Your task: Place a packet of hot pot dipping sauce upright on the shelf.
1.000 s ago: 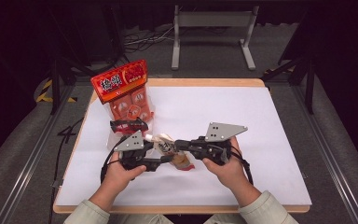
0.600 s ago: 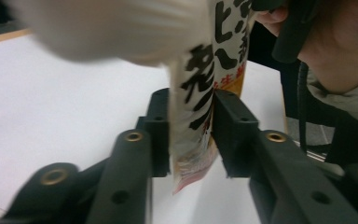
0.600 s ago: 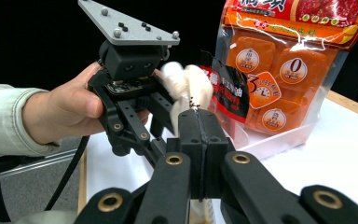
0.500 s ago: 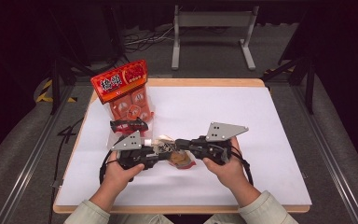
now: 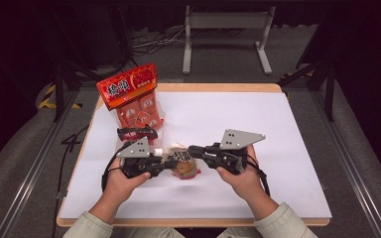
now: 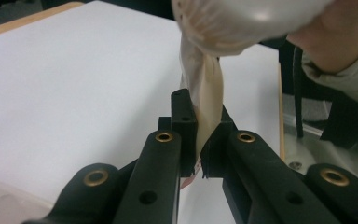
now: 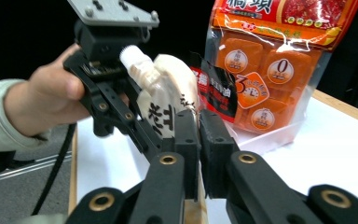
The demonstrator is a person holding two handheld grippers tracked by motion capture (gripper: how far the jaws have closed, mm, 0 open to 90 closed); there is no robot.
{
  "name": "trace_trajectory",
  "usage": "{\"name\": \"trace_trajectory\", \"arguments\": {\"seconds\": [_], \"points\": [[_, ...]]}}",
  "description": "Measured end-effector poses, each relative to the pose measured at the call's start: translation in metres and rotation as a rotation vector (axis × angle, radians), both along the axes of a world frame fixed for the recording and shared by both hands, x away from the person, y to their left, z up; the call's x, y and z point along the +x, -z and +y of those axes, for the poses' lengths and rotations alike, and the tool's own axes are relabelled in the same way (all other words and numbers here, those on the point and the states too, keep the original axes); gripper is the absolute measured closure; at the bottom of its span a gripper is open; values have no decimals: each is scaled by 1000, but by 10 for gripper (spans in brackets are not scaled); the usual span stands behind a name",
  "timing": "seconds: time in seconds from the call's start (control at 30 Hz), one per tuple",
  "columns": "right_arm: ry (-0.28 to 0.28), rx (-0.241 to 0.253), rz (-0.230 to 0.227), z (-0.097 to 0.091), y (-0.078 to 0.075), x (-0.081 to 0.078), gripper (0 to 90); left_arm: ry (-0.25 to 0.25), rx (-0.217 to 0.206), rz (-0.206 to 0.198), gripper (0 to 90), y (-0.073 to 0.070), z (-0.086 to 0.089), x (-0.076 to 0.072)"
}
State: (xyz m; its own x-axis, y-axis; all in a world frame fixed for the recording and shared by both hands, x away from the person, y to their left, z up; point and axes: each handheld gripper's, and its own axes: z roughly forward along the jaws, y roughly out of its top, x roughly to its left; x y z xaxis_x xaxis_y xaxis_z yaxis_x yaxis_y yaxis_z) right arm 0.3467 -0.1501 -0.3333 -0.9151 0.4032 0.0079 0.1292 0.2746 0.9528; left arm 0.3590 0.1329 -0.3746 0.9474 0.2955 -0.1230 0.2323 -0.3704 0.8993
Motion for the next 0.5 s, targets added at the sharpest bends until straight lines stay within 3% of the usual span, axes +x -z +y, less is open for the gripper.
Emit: {"name": "trace_trajectory", "arguments": {"seconds": [0.03, 0.17, 0.4, 0.5], "points": [[0, 0, 0, 0, 0, 0, 858, 0, 0, 0, 861, 0, 0, 0], [19, -16, -1, -2, 0, 3, 815, -11, 86, 51, 864, -11, 7, 5], [44, -30, 31, -14, -3, 8, 729, -36, 103, 49, 867, -27, 22, 6], [63, -41, 38, -20, -5, 10, 710, -45, 120, 71, 867, -34, 28, 7]]}}
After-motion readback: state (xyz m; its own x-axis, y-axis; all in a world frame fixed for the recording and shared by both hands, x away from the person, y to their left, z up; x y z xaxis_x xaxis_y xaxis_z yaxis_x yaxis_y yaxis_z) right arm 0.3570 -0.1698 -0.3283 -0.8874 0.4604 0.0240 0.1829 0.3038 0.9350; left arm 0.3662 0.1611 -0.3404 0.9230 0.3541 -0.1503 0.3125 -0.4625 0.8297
